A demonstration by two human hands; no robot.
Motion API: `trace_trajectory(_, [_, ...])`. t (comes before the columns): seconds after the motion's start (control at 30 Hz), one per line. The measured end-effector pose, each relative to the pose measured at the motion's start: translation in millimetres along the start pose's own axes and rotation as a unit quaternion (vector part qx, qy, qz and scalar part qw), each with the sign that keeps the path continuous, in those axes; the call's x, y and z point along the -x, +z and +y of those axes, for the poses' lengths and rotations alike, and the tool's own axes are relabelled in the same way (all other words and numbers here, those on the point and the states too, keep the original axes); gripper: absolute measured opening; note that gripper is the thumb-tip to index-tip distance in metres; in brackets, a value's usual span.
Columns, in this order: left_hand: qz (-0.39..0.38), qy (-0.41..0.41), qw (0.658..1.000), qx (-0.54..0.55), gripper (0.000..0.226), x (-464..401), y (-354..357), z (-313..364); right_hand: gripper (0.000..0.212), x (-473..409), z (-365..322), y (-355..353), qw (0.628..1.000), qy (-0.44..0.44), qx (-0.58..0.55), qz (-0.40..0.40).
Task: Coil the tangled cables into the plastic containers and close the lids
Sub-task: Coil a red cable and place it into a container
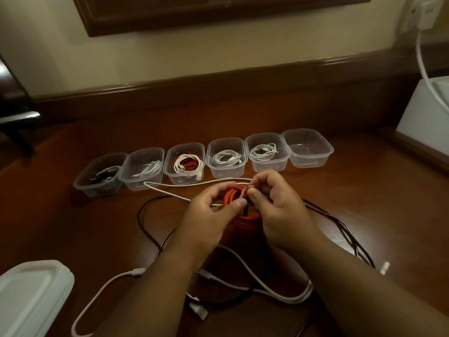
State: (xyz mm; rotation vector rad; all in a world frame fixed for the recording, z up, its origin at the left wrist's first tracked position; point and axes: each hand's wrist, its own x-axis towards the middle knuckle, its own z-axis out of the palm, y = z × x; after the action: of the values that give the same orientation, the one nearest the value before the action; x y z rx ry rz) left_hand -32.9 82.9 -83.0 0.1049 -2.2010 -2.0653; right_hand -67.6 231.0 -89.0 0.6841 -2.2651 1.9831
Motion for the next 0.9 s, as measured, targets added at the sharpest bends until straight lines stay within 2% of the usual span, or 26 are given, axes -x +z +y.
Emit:
trace_trajectory(0.13, [-0.024, 0.015, 0.998, -0.056, 0.054, -2, -5, -7, 0.017, 0, -6, 0, 0.993, 0.056, -0.096, 0.037])
trace_trajectory(0.2, [-0.027, 0.019, 0.996, -0.084, 0.056, -3, -7, -10, 0.016, -1, -5, -1, 0.992, 0.07, -0.1, 0.035])
trace_trajectory(0.3, [-0.014, 0.046, 0.993, -0.104, 0.051, -3, -6, -14, 0.019, -3, -2, -2, 0.999, 0.033, -0.004, 0.0])
trace_trajectory(0.37, [0.026, 0.057, 0.991, -0.119, 0.041, -1, -3, -15, 0.021, -5, 3, -1, 0.997, 0.014, 0.076, -0.025])
trace_trajectory(0.47, [0.082, 0.051, 0.976, -0.194, 0.026, -4, -3, -19, 0.012, -8, 9, 0, 0.987, 0.025, 0.156, -0.025])
trace_trajectory(0.57, [0.096, 0.062, 0.948, -0.297, 0.016, -6, -6, -19, 0.004, -6, 10, 3, 0.97, 0.038, 0.237, -0.039])
trace_trajectory(0.63, [0.077, 0.055, 0.927, -0.363, 0.01, -6, -9, -17, 0.005, -4, 9, 6, 0.962, 0.033, 0.266, -0.048])
trace_trajectory(0.7, [0.057, 0.021, 0.927, -0.369, 0.006, -4, -9, -16, 0.003, -2, 7, 9, 0.956, 0.037, 0.288, -0.049])
trace_trajectory(0.9, [0.08, -0.028, 0.915, -0.395, 0.011, -6, -9, -13, 0.011, 0, 4, 11, 0.945, 0.056, 0.317, -0.057])
